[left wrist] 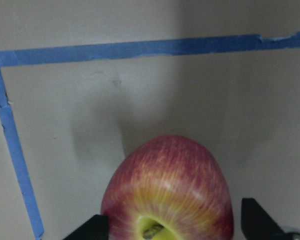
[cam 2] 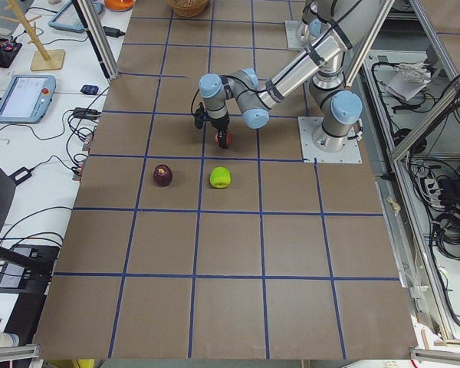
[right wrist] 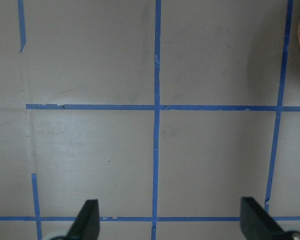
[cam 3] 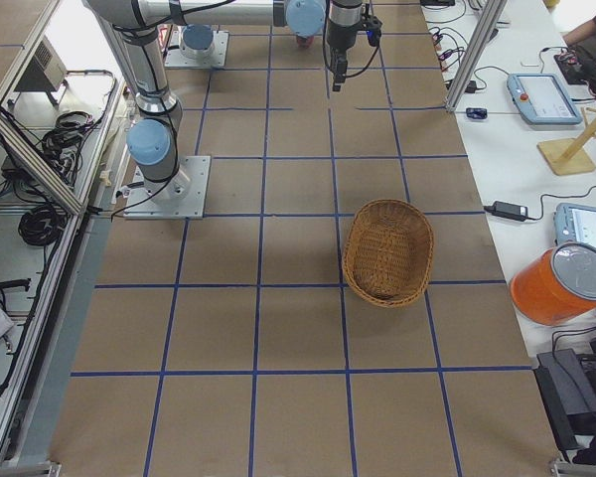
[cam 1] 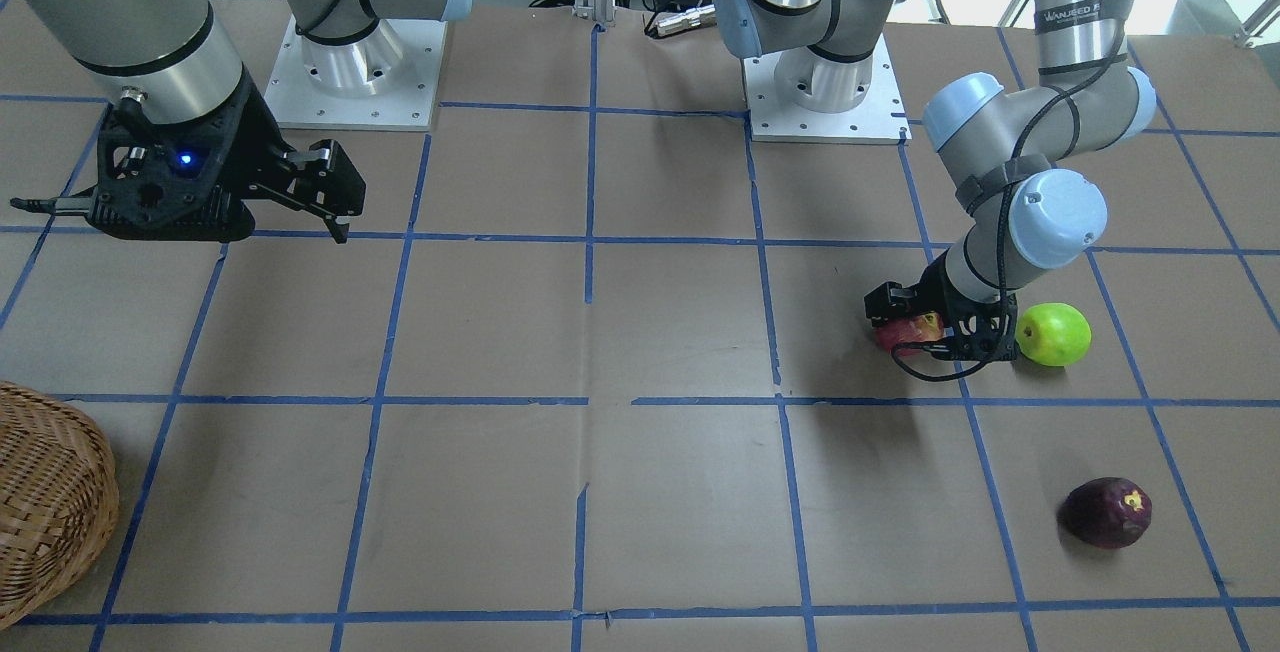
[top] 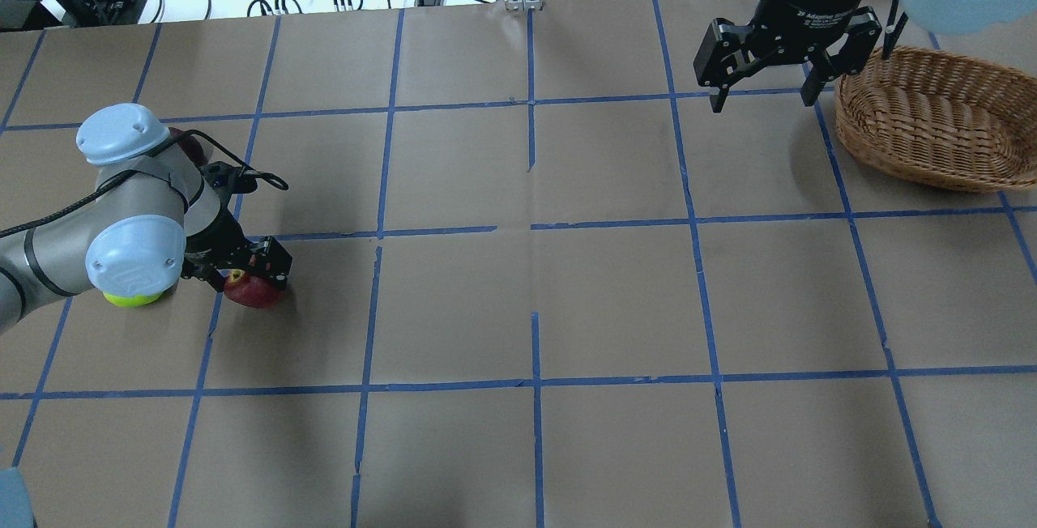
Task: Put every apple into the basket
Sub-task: 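Carry the red-yellow apple toward the table center with the left gripper, then take the red-yellow apple with the right gripper while left returns toward green apple, then drop the red-yellow apple into the basket with right while left grasps green apple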
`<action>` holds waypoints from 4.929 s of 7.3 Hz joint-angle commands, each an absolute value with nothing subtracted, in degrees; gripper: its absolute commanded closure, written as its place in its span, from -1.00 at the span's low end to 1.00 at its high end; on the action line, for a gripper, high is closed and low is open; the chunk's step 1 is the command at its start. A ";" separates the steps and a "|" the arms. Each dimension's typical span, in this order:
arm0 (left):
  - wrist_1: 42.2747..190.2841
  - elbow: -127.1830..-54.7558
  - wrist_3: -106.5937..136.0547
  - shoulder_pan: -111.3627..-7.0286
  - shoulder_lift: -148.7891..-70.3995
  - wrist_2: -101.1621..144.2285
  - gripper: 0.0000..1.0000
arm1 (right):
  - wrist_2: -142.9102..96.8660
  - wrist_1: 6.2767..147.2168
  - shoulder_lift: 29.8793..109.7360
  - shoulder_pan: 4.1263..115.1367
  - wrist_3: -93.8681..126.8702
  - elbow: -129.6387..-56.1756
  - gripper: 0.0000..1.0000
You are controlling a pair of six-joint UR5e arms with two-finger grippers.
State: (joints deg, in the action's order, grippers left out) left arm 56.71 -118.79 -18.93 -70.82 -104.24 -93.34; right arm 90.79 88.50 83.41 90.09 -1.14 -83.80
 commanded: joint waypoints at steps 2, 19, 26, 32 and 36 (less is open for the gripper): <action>56.51 -118.31 -18.81 -70.58 -104.33 -92.73 0.24 | 90.79 88.51 83.41 90.09 -1.14 -83.85 -1.00; 69.46 -92.30 28.84 -97.43 -108.83 -84.88 -1.00 | 90.88 87.19 80.10 90.61 -0.97 -84.10 -1.00; 71.30 -101.49 -26.75 -65.19 -103.01 -100.11 -1.00 | 90.18 118.64 57.57 112.24 18.01 -87.87 -1.00; 59.33 -109.51 -39.54 -55.11 -109.41 -98.26 -1.00 | 90.26 122.61 57.83 111.28 16.09 -94.40 0.21; 58.54 -108.99 -40.25 -55.19 -111.10 -98.52 0.70 | 88.85 112.73 64.49 97.81 8.59 -89.84 1.00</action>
State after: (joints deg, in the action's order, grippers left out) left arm 58.81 -109.08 -39.99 -55.06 -111.22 -98.54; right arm 88.63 118.20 61.51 105.19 14.05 -91.86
